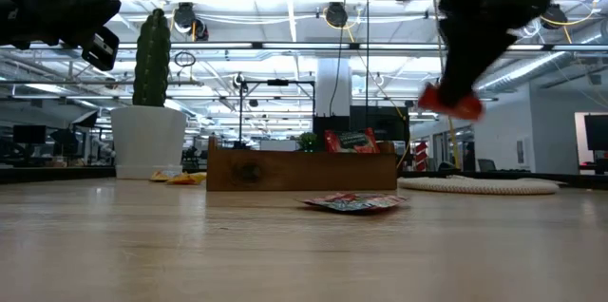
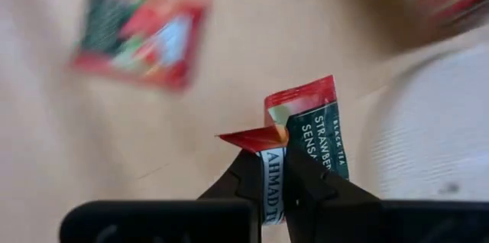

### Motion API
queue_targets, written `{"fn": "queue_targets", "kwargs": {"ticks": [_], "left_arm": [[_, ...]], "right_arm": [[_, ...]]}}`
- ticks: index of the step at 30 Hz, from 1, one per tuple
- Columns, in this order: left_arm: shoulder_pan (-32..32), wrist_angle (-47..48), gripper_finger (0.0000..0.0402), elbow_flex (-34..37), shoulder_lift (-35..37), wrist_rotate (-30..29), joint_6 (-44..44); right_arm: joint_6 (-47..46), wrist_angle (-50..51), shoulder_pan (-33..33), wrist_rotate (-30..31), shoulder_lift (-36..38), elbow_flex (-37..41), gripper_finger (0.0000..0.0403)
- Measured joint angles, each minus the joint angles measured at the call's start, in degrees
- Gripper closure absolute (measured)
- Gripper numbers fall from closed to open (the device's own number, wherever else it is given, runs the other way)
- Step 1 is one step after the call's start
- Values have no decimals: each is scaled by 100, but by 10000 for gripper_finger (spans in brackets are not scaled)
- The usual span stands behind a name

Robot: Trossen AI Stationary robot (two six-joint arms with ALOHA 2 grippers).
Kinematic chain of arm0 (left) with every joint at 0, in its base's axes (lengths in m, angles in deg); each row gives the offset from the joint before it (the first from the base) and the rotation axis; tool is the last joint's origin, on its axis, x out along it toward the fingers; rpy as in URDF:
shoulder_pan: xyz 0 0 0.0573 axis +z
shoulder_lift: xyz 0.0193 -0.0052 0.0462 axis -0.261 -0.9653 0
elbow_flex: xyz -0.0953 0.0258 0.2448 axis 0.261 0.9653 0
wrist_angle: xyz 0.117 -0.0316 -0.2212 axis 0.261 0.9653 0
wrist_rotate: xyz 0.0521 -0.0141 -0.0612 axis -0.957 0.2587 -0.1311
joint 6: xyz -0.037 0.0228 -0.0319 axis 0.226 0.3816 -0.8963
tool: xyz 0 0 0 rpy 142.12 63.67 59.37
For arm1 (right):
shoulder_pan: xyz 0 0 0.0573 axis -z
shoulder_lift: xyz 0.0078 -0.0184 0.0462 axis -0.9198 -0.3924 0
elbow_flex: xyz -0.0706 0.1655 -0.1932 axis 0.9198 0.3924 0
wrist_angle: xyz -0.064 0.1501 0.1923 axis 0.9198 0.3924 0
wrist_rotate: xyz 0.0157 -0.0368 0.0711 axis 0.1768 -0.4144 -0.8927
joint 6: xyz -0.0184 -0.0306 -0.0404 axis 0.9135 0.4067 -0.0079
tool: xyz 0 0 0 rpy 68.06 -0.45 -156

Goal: Pick & Place Tea
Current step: Put the red tea bag into the right section of the wooden organizer

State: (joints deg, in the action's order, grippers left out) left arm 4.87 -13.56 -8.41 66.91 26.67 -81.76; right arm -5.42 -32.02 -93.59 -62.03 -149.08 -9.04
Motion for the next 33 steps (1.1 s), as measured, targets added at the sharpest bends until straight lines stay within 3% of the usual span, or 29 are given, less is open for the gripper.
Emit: {"fn": "queue_targets", "kwargs": {"ticks": [4,7,12,15,20,28,33], "left_arm": [[1,0,344,0,0,0,0],[0,1,344,0,0,0,0],[0,-2,344,0,2,0,0],[0,0,344,0,1,0,0],[0,-2,344,0,1,0,0],[0,0,344,0,2,0,0],[0,0,344,0,1,0,0]], "right_arm": [[1010,-70,20,1833,0,56,388],[2261,-1210,221,2496,0,480,388],[4387,-3841,751,2283,0,1404,388],[5009,-4680,1029,2429,0,1784,388],[5360,-4729,1345,2747,2,1905,388],[5459,-4897,1735,1992,9,1919,381],[5410,-5072,1847,1920,11,2083,361]]}}
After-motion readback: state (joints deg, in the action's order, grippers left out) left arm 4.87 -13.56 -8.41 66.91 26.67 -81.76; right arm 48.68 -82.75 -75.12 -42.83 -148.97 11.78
